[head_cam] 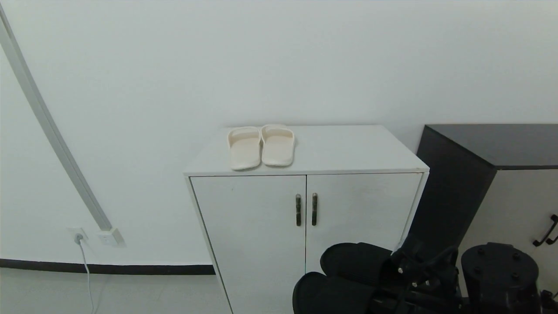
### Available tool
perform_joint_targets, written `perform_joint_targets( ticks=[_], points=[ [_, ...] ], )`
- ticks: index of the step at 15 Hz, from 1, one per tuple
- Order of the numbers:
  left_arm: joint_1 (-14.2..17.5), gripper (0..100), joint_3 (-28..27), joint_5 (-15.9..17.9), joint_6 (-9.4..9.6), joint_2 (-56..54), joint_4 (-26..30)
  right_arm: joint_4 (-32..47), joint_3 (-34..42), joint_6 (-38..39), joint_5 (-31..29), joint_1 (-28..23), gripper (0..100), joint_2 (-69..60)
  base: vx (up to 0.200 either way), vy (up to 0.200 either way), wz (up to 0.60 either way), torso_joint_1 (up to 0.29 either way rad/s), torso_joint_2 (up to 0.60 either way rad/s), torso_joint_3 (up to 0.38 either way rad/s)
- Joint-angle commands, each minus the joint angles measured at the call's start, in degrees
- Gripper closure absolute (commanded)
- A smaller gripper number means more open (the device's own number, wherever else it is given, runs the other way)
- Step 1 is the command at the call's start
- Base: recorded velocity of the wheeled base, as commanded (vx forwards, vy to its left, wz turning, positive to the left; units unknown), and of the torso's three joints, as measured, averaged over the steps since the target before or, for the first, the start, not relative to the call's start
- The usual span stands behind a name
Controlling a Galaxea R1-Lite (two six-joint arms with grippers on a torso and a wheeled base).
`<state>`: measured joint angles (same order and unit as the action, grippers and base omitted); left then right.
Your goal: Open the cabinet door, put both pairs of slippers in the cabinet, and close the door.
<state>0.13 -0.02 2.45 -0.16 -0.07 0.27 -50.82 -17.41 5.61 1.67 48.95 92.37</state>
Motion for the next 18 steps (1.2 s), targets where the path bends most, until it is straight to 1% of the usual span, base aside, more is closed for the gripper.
perform_joint_targets(
  ticks=[1, 11, 17, 18],
  points=[
    [0.0, 0, 0.0, 0.0, -0.02, 0.1, 0.0, -0.1, 0.1, 0.0, 0.0, 0.0, 100, 0.0, 0.000, 0.000, 0.00, -0.193, 0.50, 0.310],
    [0.0, 0, -0.1, 0.0, -0.02, 0.1, 0.0, 0.0, 0.4, -0.1, 0.2, 0.0, 100, 0.5, 0.000, 0.000, 0.00, -0.155, 0.49, 0.328],
    [0.0, 0, 0.0, 0.0, 0.07, 0.1, 0.0, -0.1, 0.8, -0.1, -0.1, 0.1, 100, 0.4, 0.000, 0.000, 0.00, -0.080, 0.45, 0.365],
    [0.0, 0, 0.0, 0.0, 0.25, 0.1, 0.0, -0.1, 0.8, -0.1, 0.0, 0.1, 100, 0.4, 0.000, 0.000, 0.00, 0.002, 0.21, 0.134]
  ],
)
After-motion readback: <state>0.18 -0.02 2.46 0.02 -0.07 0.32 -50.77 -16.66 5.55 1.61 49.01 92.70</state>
